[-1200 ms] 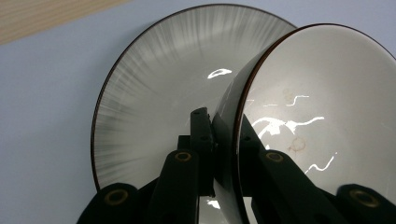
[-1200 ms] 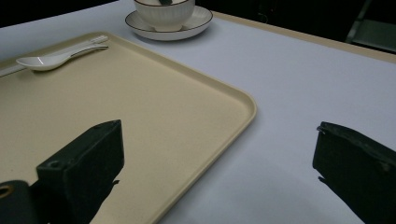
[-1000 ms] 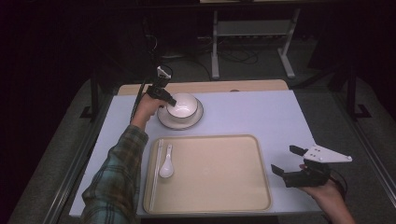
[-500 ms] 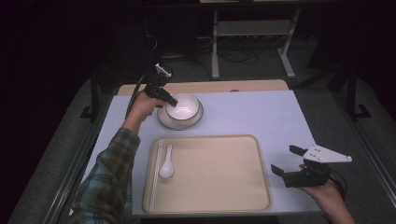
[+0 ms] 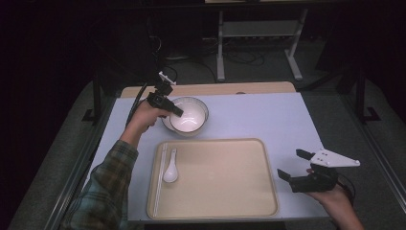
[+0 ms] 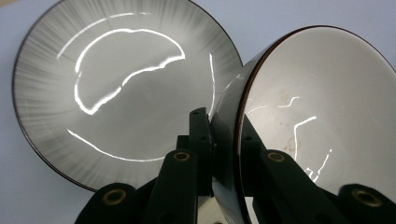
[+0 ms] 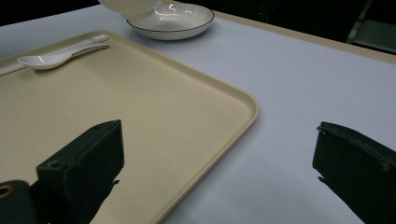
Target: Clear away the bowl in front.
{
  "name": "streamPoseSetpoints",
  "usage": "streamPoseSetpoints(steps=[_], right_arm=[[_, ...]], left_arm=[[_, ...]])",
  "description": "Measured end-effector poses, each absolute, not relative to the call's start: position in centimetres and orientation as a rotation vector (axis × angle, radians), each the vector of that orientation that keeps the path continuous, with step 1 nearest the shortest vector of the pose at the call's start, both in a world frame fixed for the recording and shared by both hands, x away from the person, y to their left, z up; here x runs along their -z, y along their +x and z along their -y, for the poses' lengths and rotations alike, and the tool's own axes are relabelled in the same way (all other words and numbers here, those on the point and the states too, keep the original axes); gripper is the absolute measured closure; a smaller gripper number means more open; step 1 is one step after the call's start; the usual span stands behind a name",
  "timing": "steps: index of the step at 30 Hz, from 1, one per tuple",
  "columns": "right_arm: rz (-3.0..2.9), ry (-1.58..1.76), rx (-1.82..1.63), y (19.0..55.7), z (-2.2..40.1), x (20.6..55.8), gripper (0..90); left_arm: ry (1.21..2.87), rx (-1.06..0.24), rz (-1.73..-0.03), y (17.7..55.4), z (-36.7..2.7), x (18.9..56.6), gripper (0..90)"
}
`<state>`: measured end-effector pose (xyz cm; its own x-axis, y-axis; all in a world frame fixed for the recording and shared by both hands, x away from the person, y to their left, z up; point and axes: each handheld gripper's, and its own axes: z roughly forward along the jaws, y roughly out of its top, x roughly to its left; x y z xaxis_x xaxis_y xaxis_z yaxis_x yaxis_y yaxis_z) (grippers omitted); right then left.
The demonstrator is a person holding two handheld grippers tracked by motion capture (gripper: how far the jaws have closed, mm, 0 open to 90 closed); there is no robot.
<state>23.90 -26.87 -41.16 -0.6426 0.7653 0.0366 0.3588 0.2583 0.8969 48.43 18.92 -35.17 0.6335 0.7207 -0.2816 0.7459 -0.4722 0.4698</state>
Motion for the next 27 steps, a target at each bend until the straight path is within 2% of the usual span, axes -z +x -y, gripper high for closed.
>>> streamPoseSetpoints(steps=[27], right_arm=[[-2.129, 1.022, -1.350, 23.9, 26.8, 41.2, 1.6]], left_arm=[[2.355, 0.160, -1.071, 43.8, -17.8, 38.7, 81.5]])
